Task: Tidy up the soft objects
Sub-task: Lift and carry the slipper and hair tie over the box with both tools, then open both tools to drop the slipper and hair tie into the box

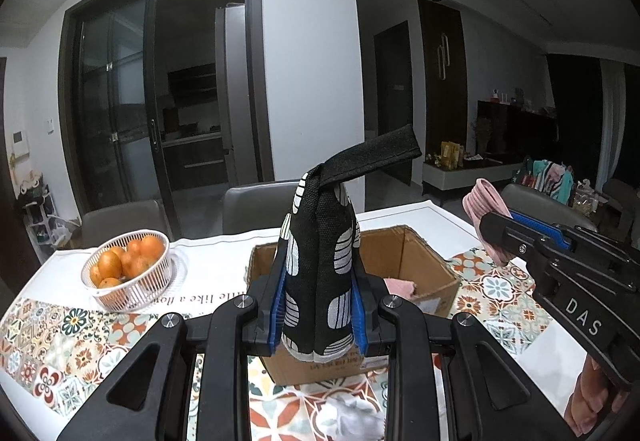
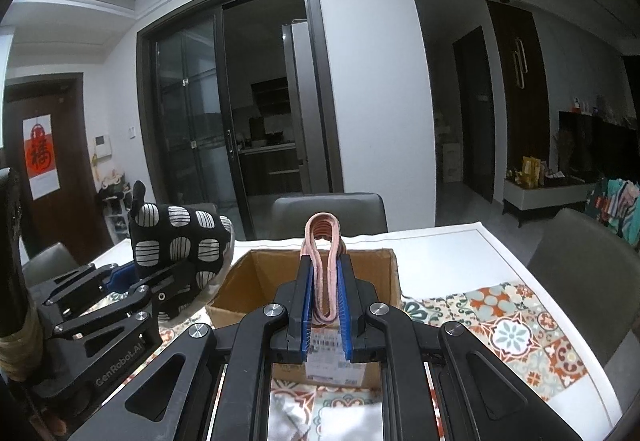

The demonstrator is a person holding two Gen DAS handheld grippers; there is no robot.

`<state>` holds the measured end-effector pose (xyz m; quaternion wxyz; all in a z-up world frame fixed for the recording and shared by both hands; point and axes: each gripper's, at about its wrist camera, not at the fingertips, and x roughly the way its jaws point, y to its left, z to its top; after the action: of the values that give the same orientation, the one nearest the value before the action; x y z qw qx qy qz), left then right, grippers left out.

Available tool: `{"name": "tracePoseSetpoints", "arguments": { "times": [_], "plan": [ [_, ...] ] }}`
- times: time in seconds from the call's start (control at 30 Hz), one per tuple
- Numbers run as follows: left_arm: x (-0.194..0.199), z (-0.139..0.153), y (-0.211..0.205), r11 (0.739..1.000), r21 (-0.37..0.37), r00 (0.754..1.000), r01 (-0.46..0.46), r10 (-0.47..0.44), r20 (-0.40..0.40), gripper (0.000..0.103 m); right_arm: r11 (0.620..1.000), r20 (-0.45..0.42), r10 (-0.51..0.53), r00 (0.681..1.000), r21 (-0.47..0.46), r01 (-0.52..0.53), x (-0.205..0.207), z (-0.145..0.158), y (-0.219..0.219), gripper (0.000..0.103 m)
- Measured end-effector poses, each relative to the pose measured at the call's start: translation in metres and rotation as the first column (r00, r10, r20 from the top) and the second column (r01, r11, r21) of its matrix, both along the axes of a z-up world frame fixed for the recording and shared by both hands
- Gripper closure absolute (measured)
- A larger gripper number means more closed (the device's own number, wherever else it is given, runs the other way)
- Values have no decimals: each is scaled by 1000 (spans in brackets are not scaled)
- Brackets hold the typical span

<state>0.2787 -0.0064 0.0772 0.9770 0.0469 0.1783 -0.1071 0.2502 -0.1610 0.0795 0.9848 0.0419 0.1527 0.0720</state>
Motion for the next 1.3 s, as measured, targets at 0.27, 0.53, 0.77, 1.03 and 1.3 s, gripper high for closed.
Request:
{"name": "tracePoseSetpoints", "arguments": {
  "times": [0.27,0.53,0.77,1.03,1.3],
  "plan": [
    [28,-3,-1,1000,19,1000,-12,12,11,76,1000,-13,10,1000,-6,-10,27,-5,-1,90],
    [57,-17,-2,1000,13,999,-13,14,-30,76,1000,-41,15,999,-16,-15,54,-12,4,90],
    [88,-34,-3,1000,11,995,-16,17,-103,76,999,-95,12,995,-32,-15,80,-25,8,90],
    [111,-53,-4,999,26,988,-26,29,-154,76,999,-152,0,988,-32,-5,102,-38,11,90],
    [126,-70,-11,998,54,979,-31,41,-200,74,998,-196,-10,981,-57,-1,115,-53,12,90]
  ]
}}
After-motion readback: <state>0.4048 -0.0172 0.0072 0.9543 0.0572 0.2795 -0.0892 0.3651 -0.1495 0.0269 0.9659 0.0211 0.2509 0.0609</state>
